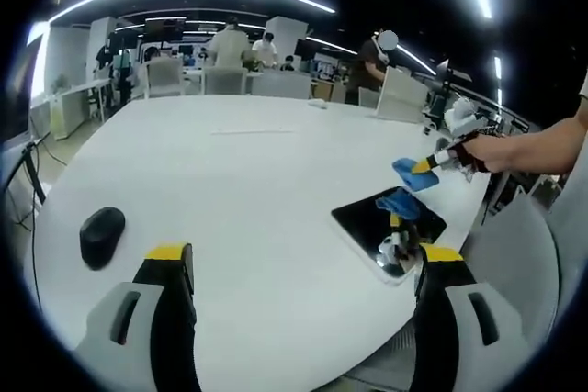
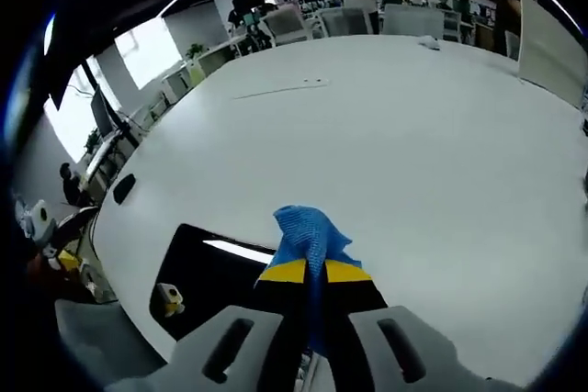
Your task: Wipe the mirror surface with the cleaning cloth until all visible marks leave the cleaned area.
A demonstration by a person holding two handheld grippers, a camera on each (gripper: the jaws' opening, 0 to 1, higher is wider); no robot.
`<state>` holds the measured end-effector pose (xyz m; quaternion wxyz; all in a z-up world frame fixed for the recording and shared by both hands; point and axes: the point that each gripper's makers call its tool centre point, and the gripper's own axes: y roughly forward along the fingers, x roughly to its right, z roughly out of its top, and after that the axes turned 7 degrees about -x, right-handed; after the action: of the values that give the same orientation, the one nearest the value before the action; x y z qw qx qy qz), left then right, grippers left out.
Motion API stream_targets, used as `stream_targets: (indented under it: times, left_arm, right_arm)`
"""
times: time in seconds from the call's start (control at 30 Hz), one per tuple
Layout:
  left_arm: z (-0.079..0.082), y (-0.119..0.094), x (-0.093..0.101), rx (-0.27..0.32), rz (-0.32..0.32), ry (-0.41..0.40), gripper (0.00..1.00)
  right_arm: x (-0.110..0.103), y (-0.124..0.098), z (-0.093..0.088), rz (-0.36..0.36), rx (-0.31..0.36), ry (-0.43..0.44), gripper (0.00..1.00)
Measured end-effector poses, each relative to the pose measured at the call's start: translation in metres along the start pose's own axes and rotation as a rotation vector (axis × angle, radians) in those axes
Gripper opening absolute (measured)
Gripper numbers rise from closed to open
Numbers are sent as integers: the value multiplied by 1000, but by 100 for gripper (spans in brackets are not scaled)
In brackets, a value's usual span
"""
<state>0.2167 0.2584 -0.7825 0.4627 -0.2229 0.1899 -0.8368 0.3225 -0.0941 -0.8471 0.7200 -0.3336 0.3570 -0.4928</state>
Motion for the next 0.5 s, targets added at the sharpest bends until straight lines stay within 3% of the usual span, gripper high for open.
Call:
stream_targets:
  times: [0.13,0.3,0.5]
  left_arm:
    - [0,-2,-2,-1,5,0,99]
    - [0,-4,-2,-4,9,0,99]
    - [3,-3,3,-4,7,2,99]
  right_arm:
    - [8,16,-7,-47,-25,25,0]
    - [7,27,-23,-65,-79,-28,0]
    - [8,25,-21,-70,-73,-7,0]
